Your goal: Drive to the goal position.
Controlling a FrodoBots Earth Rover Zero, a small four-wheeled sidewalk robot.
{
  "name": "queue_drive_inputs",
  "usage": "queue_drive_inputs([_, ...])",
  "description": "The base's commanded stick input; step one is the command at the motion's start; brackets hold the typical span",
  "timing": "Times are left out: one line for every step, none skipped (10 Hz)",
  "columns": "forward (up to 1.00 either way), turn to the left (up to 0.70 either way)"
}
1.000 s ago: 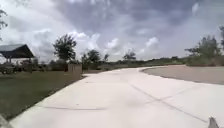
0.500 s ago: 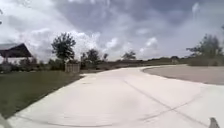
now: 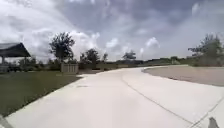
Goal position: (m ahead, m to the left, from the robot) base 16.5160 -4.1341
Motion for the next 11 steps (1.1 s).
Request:
queue_drive_inputs([0.70, 0.00])
queue_drive_inputs([0.70, 0.00])
queue_drive_inputs([0.70, 0.00])
queue_drive_inputs([0.70, 0.00])
queue_drive_inputs([0.70, 0.00])
queue_drive_inputs([0.70, 0.00])
queue_drive_inputs([0.70, 0.00])
queue_drive_inputs([0.70, 0.00])
queue_drive_inputs([0.70, 0.00])
queue_drive_inputs([0.70, 0.00])
queue_drive_inputs([0.70, 0.00])
